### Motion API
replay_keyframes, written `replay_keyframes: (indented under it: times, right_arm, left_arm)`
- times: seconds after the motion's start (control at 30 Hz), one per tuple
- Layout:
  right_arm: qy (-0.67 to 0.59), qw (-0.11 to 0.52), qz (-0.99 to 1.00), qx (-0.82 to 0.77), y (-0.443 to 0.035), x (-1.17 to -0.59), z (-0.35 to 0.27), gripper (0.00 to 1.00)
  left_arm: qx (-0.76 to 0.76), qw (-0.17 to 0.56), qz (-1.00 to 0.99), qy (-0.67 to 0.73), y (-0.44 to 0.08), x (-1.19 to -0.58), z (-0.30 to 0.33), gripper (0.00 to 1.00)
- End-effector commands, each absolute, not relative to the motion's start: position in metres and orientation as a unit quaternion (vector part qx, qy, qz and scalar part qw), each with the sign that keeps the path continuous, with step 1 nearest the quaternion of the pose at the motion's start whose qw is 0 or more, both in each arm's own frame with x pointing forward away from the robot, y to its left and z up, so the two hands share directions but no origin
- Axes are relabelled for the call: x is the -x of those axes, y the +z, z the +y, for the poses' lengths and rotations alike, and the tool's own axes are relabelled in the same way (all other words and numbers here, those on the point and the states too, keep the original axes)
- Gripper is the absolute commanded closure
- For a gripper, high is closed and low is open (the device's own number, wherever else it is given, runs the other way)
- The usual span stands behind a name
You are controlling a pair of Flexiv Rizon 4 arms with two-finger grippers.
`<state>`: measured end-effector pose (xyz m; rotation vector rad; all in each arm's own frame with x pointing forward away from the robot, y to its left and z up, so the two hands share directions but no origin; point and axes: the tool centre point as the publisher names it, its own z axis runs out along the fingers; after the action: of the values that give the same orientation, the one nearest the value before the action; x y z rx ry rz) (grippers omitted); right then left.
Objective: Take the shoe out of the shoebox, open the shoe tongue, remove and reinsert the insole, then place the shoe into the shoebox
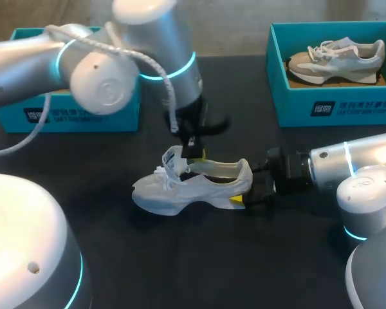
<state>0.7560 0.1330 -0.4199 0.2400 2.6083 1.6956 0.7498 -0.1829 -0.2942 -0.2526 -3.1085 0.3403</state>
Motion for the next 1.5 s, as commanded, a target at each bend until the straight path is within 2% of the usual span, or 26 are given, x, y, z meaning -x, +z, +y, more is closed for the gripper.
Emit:
replay_keyframes:
  times: [0.03, 0.53, 1.5]
  right_arm:
    - [0.542, 0.011, 0.837, -0.078, -0.423, -0.757, 0.136, 1.0]
    - [0.542, 0.011, 0.837, -0.078, -0.423, -0.757, 0.136, 1.0]
    - [0.542, 0.011, 0.837, -0.078, -0.423, -0.757, 0.136, 1.0]
  left_arm:
    - [0.084, 0.009, -0.993, 0.079, -0.301, -0.759, -0.201, 1.0]
    - [0.12, 0.027, -0.99, 0.068, -0.338, -0.751, -0.229, 1.0]
    - [0.123, 0.072, -0.988, 0.064, -0.385, -0.732, -0.227, 1.0]
